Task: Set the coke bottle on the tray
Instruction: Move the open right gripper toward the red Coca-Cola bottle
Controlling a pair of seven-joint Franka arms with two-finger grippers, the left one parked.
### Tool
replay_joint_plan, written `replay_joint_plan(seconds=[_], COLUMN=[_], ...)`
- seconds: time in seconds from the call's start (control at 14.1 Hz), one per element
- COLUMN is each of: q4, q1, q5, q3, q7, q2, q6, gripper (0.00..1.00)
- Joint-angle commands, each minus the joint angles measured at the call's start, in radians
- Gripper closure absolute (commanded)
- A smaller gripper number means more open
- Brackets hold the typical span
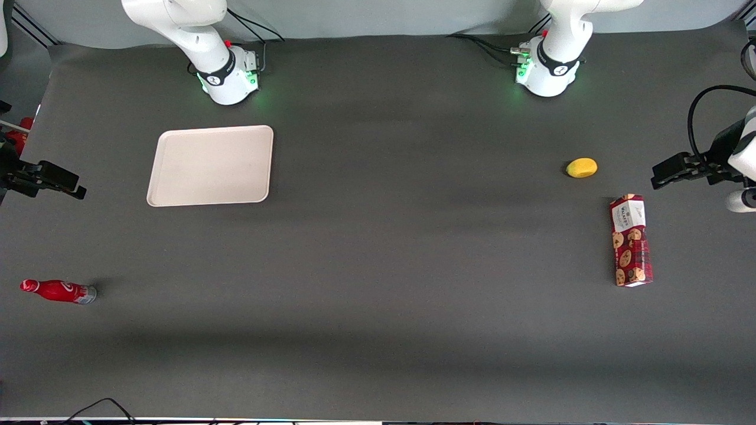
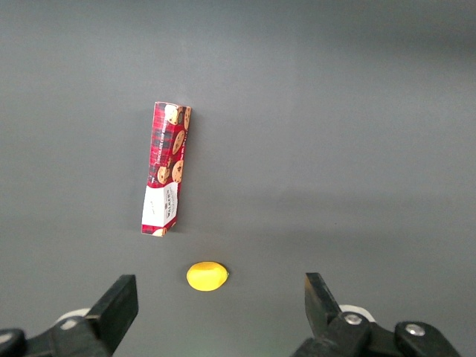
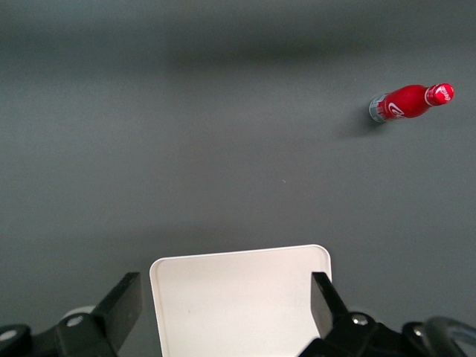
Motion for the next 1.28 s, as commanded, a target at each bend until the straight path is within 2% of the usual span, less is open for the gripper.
replay_joint_plan(seconds=[0.0, 0.21, 0.43, 0.57, 0.78, 0.85, 1.06, 1.21], q4=[0.014, 0.022, 0.084, 0.138, 0.241, 0.282, 0.302, 0.302], q1=[-0.006, -0.084, -0.077, -0.088, -0.091, -0.091, -0.115, -0.121], q5=[0.012, 0.003, 0.013, 0.012, 0.091, 0.110, 0.116, 0.180], q3=[-0.009, -0.038, -0.159, -0.190, -0.287, -0.319, -0.324, -0.325], q7=[-0.014, -0.033, -0.049, -0.149, -0.241, -0.263, -0.297, -0.301], q2=[-0.005, 0.003, 0.073, 0.172, 0.314, 0.387, 0.467, 0.519], q6=[-0.015, -0.020, -0.005, 0.011, 0.058, 0.122, 0.225, 0.262], gripper=[0.00, 0.00, 0.00, 0.00, 0.00, 0.00, 0.00, 0.00])
